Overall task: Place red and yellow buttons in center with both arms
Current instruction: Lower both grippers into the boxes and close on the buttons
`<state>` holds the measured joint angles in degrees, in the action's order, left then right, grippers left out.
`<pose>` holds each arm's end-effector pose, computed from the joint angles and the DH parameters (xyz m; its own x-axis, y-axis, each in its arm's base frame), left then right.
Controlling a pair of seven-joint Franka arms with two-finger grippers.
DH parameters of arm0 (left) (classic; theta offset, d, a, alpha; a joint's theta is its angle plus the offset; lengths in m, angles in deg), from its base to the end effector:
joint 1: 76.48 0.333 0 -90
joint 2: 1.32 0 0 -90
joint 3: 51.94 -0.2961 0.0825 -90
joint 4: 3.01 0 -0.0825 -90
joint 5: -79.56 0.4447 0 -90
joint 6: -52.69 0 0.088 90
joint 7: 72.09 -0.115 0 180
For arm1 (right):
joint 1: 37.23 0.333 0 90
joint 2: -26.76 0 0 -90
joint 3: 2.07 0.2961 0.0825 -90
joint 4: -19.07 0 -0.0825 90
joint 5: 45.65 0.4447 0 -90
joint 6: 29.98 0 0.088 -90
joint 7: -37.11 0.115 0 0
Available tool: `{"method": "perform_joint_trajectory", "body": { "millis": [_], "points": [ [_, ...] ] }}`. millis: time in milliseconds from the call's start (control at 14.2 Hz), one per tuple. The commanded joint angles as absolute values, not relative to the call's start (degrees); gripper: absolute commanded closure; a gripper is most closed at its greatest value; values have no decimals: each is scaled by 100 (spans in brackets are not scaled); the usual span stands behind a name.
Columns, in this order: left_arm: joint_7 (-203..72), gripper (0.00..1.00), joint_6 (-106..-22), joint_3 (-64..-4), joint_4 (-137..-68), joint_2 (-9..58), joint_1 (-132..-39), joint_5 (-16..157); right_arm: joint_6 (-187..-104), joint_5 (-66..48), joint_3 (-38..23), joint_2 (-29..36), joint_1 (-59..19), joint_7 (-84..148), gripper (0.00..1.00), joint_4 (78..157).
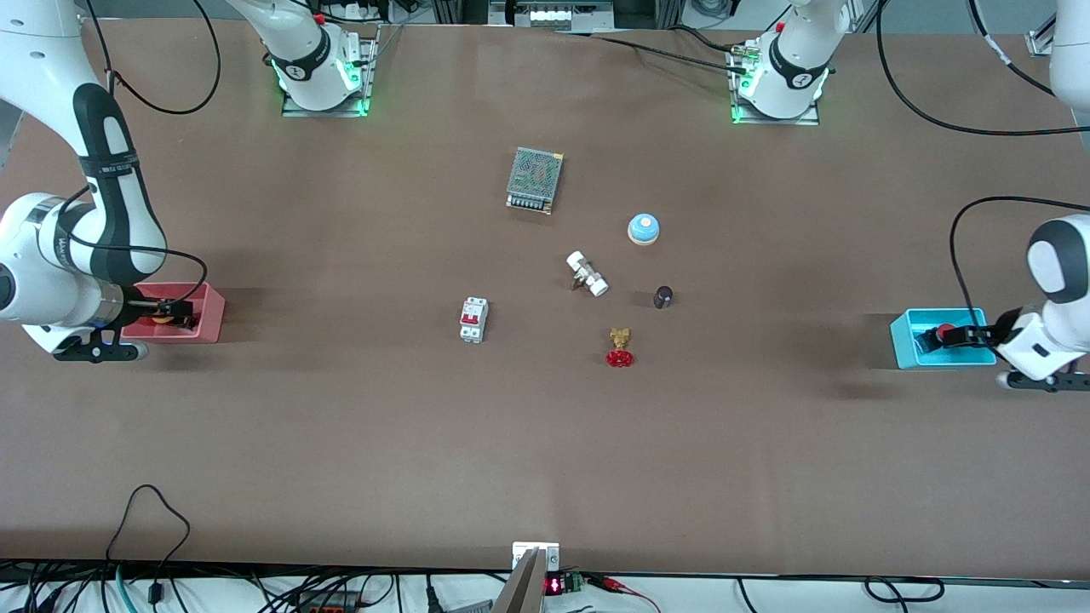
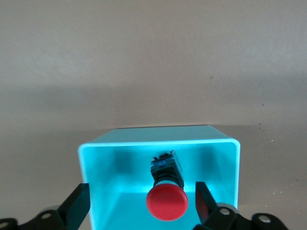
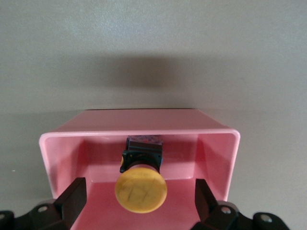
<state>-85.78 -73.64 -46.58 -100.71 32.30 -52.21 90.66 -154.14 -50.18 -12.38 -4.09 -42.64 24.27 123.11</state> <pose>0.6582 0.2370 0.1818 0.9942 -0.0130 -0.1070 -0.0207 -0.9973 -0.0706 0.6371 -0.1819 0.1660 0.9773 0.0054 -0.2119 0.0278 -0.9943 0.1031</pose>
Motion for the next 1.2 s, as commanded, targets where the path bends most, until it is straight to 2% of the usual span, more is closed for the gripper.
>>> {"method": "perform_joint_trajectory", "body": {
  "millis": [0,282,353,564,776,917,1128],
  "points": [
    [-8659,10,-7545,-4614,-10250,3181,-5178,9160,-15452,-5058,-1192,-462,-4347,2340,4,12251],
    [-8668,11,-7545,-4614,-10320,3261,-5178,9160,-15496,-5049,-1192,-514,-4356,2340,16,12243],
    [-8668,12,-7545,-4614,-10338,3269,-5178,9160,-15496,-5040,-1200,-506,-4365,2340,21,12243],
    [-8668,18,-7676,-4614,-10400,3322,-5161,9160,-15496,-5013,-1200,-506,-4373,2340,30,12234],
    [-8966,37,-7703,-4562,-10400,3392,-5011,9151,-15496,-5022,-1192,-506,-4373,2340,37,12234],
    [-8975,53,-7703,-4553,-10391,3384,-5020,9143,-15496,-5022,-1192,-506,-4373,2340,46,12234],
    [-8914,67,-7668,-4553,-10391,3384,-5011,9090,-15487,-5022,-1192,-506,-4373,2331,57,12234]
  ]
}}
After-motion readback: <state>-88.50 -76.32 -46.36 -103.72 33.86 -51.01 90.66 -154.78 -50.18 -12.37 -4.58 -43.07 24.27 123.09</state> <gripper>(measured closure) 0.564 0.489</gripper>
